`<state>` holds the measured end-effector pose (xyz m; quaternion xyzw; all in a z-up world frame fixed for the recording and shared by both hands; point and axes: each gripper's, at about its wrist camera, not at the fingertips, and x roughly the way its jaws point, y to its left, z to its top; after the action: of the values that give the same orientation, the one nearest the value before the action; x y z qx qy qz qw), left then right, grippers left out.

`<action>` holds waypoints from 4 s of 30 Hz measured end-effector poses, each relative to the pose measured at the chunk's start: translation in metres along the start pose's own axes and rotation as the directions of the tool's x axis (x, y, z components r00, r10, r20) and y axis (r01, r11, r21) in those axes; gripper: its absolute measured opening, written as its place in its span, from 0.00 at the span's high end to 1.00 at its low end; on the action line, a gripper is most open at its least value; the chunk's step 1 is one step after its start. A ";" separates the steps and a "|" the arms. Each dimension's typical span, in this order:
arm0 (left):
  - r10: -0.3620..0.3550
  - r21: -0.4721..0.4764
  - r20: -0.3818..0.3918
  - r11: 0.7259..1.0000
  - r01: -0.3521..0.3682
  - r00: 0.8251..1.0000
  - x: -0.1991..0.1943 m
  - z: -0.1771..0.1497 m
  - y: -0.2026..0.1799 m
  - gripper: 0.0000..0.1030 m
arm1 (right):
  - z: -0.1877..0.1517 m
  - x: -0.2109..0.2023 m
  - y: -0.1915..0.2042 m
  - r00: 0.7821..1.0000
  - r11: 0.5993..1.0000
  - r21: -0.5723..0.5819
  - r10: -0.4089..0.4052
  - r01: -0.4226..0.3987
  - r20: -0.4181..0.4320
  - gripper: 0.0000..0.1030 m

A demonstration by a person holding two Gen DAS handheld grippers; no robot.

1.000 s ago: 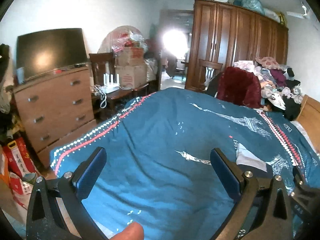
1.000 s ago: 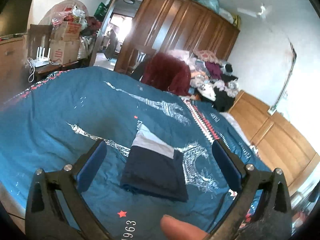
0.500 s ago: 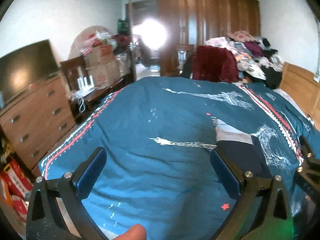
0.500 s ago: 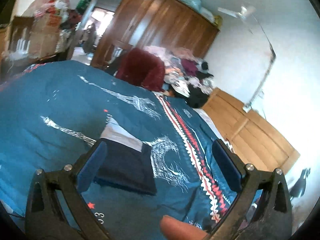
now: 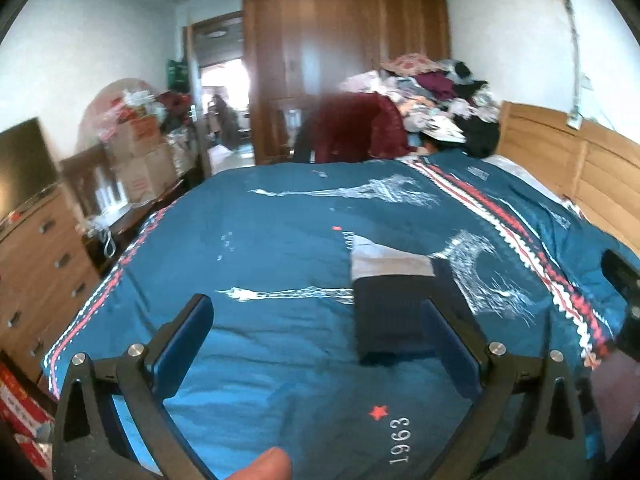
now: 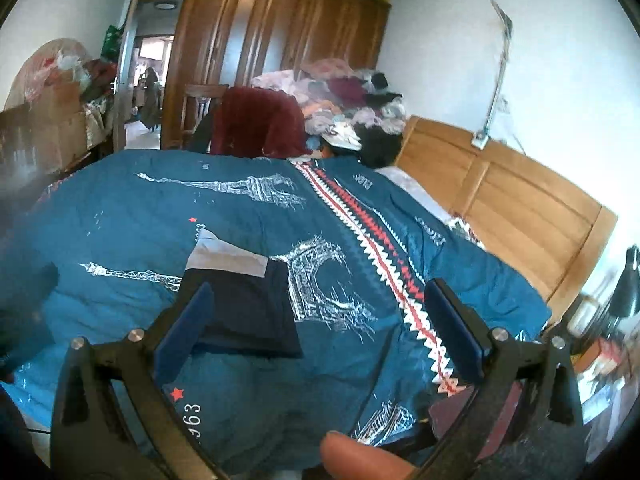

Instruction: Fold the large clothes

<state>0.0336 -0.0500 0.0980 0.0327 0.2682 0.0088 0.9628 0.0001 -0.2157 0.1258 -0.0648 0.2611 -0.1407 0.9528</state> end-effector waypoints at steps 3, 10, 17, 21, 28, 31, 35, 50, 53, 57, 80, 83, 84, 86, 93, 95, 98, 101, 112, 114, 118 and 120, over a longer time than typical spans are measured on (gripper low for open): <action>-0.019 0.037 -0.007 0.999 0.019 1.000 0.000 -0.002 -0.021 0.00 | -0.005 0.006 -0.009 0.999 0.999 0.029 0.018 -0.017 -0.028 0.00; -0.006 0.059 -0.014 0.998 0.006 1.000 0.005 -0.007 -0.038 0.00 | -0.016 0.017 -0.021 0.996 0.997 0.064 0.052 -0.048 -0.066 0.00; 0.030 0.050 -0.028 0.998 -0.029 0.999 0.023 -0.014 -0.037 0.00 | -0.027 0.028 -0.027 0.992 0.994 0.076 0.089 -0.082 -0.090 0.00; 0.030 0.062 -0.057 0.998 -0.027 0.998 0.040 -0.023 -0.040 0.00 | -0.032 0.037 -0.031 0.988 0.991 0.088 0.110 -0.100 -0.112 0.00; 0.065 0.065 -0.122 0.996 -0.057 0.990 0.109 -0.060 -0.026 0.00 | -0.048 0.064 -0.027 0.976 0.990 0.080 0.132 -0.120 -0.175 0.00; 0.086 0.048 -0.164 0.996 -0.079 0.983 0.156 -0.084 -0.005 0.00 | -0.063 0.087 -0.017 0.960 0.986 0.067 0.166 -0.154 -0.227 0.00; 0.114 -0.043 -0.266 0.991 -0.130 0.957 0.224 -0.113 0.037 0.00 | -0.085 0.128 -0.003 0.931 0.973 0.068 0.229 -0.219 -0.284 0.00; 0.212 0.006 -0.355 0.974 -0.225 0.910 0.322 -0.199 0.067 0.00 | -0.210 0.267 0.045 0.802 0.942 0.077 0.320 -0.327 -0.505 0.00; 0.218 0.011 -0.350 0.973 -0.229 0.911 0.322 -0.198 0.066 0.00 | -0.219 0.263 0.037 0.816 0.929 0.111 0.365 -0.354 -0.448 0.00; 0.222 0.013 -0.345 0.973 -0.232 0.912 0.320 -0.194 0.066 0.00 | -0.225 0.253 0.035 0.835 0.931 0.102 0.359 -0.349 -0.418 0.00; 0.233 0.022 -0.342 0.971 -0.240 0.910 0.319 -0.193 0.065 0.00 | -0.228 0.260 0.041 0.846 0.930 0.117 0.365 -0.347 -0.390 0.00; 0.232 0.021 -0.342 0.971 -0.240 0.911 0.318 -0.193 0.065 0.00 | -0.229 0.260 0.041 0.845 0.929 0.119 0.368 -0.350 -0.388 0.00; 0.233 0.022 -0.342 0.971 -0.240 0.910 0.318 -0.194 0.065 0.00 | -0.229 0.260 0.041 0.845 0.929 0.120 0.368 -0.350 -0.388 0.00; 0.232 0.021 -0.342 0.971 -0.240 0.911 0.318 -0.193 0.065 0.00 | -0.229 0.261 0.041 0.845 0.929 0.121 0.368 -0.349 -0.388 0.00; 0.233 0.022 -0.342 0.971 -0.240 0.911 0.318 -0.194 0.065 0.00 | -0.228 0.263 0.040 0.847 0.931 0.131 0.364 -0.341 -0.387 0.00; 0.233 0.022 -0.342 0.971 -0.240 0.910 0.318 -0.194 0.065 0.00 | -0.228 0.263 0.040 0.848 0.932 0.131 0.363 -0.340 -0.387 0.00; 0.234 0.023 -0.341 0.970 -0.241 0.910 0.318 -0.194 0.065 0.00 | -0.228 0.264 0.040 0.847 0.931 0.133 0.366 -0.341 -0.386 0.00; 0.235 0.022 -0.341 0.970 -0.242 0.910 0.318 -0.193 0.064 0.00 | -0.229 0.263 0.040 0.847 0.931 0.133 0.366 -0.341 -0.386 0.00; 0.234 0.022 -0.340 0.970 -0.241 0.911 0.318 -0.193 0.064 0.00 | -0.229 0.264 0.040 0.846 0.930 0.134 0.367 -0.342 -0.386 0.00; 0.235 0.023 -0.341 0.970 -0.242 0.910 0.317 -0.194 0.064 0.00 | -0.229 0.264 0.040 0.846 0.930 0.134 0.366 -0.342 -0.386 0.00; 0.235 0.023 -0.341 0.970 -0.242 0.910 0.317 -0.194 0.064 0.00 | -0.229 0.264 0.040 0.846 0.930 0.133 0.366 -0.342 -0.386 0.00; 0.235 0.022 -0.341 0.970 -0.242 0.910 0.317 -0.194 0.064 0.00 | -0.229 0.264 0.040 0.846 0.930 0.134 0.366 -0.342 -0.387 0.00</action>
<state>0.2052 0.0358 -0.2270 0.0533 0.4246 0.1343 0.8938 0.1090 -0.2686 -0.2045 0.0434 0.4557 0.0192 0.8888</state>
